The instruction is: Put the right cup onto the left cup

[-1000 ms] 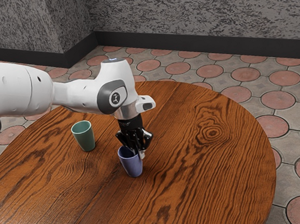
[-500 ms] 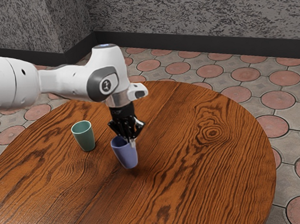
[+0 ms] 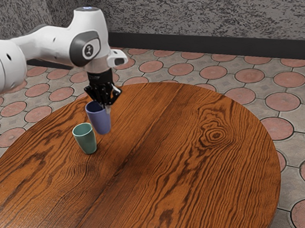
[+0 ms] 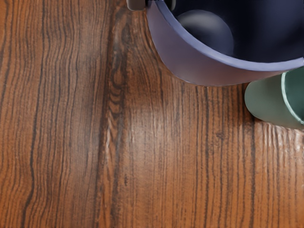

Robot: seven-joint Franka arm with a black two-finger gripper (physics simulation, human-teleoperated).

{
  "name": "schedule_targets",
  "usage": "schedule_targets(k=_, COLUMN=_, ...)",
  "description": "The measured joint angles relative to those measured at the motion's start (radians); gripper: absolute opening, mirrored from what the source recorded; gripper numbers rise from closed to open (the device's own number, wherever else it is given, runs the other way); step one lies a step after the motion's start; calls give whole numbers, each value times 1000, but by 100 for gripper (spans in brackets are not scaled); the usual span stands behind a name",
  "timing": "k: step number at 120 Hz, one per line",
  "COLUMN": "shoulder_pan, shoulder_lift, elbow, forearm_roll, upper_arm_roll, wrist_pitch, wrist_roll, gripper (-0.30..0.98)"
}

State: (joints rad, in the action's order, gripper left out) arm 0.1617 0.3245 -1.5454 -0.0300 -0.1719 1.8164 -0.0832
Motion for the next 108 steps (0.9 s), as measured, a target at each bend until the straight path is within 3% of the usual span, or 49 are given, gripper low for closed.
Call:
schedule_targets(k=44, shoulder_pan=-53, shoulder_lift=84, elbow=120, forearm_roll=-6, upper_arm_roll=-46, wrist_pitch=-25, wrist_roll=88, gripper=-10)
schedule_targets(k=108, shoulder_pan=-122, shoulder_lift=123, elbow=132, forearm_roll=5, upper_arm_roll=-48, wrist_pitch=-24, wrist_roll=205, gripper=-10)
